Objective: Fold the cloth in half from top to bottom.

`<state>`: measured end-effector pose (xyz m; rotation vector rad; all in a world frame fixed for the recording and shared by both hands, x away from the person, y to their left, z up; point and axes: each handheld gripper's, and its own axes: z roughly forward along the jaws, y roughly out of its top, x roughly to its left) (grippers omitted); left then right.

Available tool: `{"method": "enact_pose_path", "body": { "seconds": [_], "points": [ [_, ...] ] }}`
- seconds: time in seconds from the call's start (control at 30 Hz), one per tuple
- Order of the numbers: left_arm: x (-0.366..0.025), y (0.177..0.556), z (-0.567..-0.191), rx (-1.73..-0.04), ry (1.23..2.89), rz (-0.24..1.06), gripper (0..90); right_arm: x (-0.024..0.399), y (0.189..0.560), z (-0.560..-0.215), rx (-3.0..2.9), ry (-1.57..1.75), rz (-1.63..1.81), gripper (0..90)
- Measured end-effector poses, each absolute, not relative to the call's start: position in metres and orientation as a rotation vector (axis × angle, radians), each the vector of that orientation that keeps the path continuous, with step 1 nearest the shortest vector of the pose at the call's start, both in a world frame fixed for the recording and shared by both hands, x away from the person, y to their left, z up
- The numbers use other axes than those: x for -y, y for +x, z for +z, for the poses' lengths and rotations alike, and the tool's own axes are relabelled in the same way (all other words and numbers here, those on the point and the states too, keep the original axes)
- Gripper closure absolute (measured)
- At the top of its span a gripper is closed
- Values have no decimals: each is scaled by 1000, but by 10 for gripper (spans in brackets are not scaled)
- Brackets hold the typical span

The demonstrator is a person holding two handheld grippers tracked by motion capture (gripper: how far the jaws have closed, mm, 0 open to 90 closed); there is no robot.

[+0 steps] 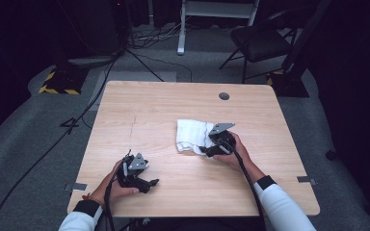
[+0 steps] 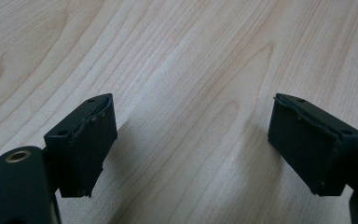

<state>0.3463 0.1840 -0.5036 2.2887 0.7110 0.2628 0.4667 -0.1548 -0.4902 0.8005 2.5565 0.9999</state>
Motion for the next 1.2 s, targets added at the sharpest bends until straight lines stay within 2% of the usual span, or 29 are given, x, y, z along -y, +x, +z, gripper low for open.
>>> {"method": "enact_pose_path", "body": {
  "seconds": [0.47,1.2],
  "points": [
    [-184,346,-504,-711,2288,263,157,157,451,-471,-2565,702,923,311],
    [-184,346,-504,-714,2288,267,158,194,425,-448,-2574,671,887,299]
  ]
}}
